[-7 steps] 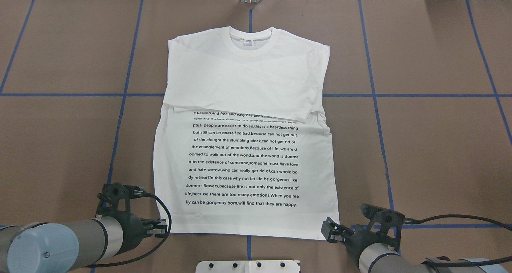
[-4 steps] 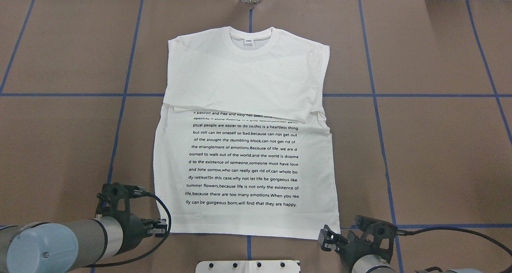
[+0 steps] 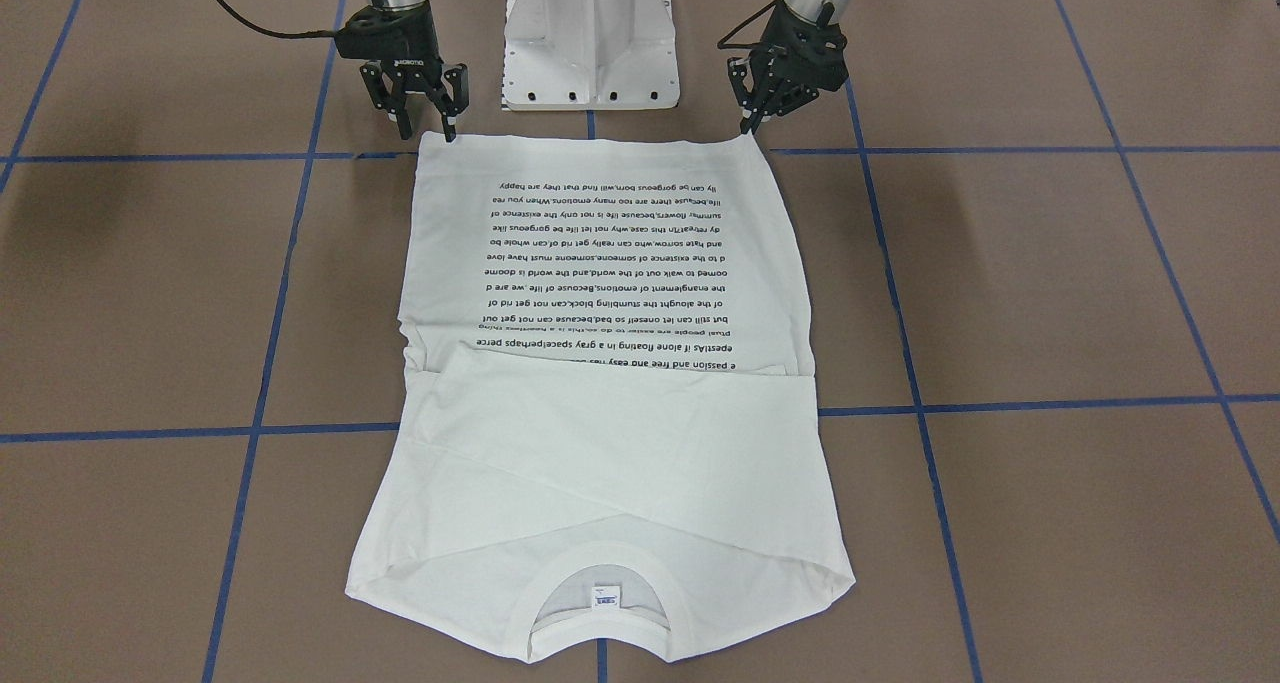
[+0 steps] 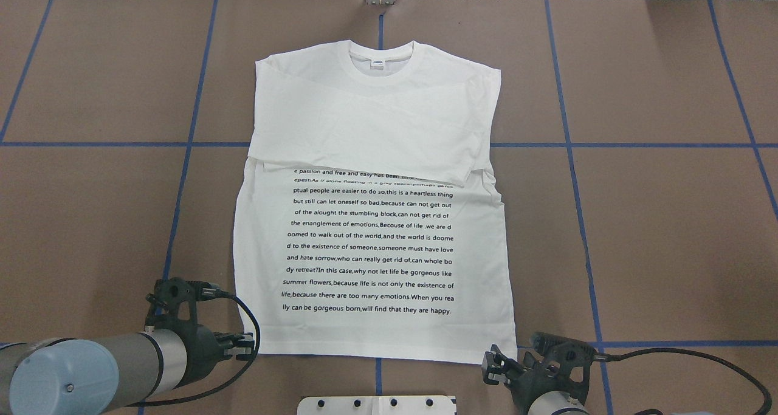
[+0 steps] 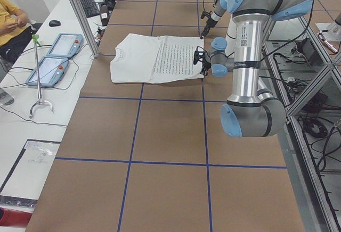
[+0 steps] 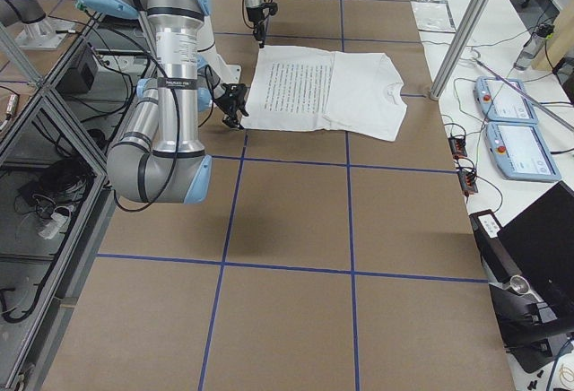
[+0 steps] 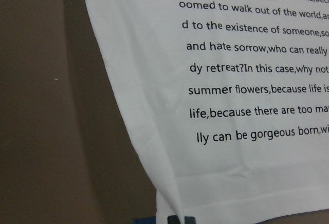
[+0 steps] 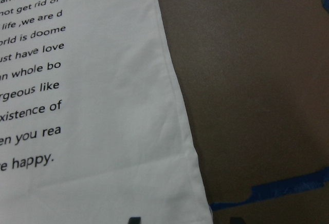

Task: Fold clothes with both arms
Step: 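Lower both grippers to the hem corners nearest the robot, then grasp both hem corners and lift them toward the collar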

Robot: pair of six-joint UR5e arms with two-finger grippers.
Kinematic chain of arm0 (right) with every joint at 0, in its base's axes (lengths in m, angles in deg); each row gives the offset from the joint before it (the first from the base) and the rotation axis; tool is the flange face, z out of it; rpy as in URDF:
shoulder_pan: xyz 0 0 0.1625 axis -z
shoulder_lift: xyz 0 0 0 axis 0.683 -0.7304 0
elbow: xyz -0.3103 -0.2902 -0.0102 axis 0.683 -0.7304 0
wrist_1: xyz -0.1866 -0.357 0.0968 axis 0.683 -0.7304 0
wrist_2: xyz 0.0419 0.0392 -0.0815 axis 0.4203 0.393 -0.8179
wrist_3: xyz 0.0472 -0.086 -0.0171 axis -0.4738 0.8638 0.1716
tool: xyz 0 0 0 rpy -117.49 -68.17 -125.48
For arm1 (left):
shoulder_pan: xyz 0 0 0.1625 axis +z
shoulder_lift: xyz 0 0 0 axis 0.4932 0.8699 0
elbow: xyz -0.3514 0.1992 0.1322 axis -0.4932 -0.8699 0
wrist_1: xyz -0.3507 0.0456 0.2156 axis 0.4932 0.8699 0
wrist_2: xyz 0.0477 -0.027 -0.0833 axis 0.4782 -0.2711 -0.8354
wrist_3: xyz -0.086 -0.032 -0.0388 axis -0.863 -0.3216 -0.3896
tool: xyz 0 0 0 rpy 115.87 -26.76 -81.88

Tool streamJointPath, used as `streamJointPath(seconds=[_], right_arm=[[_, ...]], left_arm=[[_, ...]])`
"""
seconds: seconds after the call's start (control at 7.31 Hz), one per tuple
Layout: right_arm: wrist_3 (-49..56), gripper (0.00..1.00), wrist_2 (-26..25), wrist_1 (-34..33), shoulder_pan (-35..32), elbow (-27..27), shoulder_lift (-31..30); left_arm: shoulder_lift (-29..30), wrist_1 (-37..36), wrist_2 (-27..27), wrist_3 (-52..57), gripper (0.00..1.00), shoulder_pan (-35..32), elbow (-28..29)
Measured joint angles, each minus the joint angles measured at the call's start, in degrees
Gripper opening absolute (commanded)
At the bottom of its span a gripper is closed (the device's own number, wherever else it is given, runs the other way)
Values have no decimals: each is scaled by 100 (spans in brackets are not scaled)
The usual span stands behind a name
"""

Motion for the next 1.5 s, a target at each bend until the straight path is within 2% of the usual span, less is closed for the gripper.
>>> streamJointPath(seconds=[0.68,0.82,1.09,1.5], right_arm=[[25,58,8,-442,35,-33,186],[30,48,10,-518,37,-35,190],[27,3,5,-568,38,-36,206],[25,0,-11,-568,33,-30,229]], left_arm=[[0,16,7,-1,0,0,-4],[2,17,7,-1,0,0,-6],[6,18,7,-1,0,0,-15],[2,22,7,1,0,0,-55]])
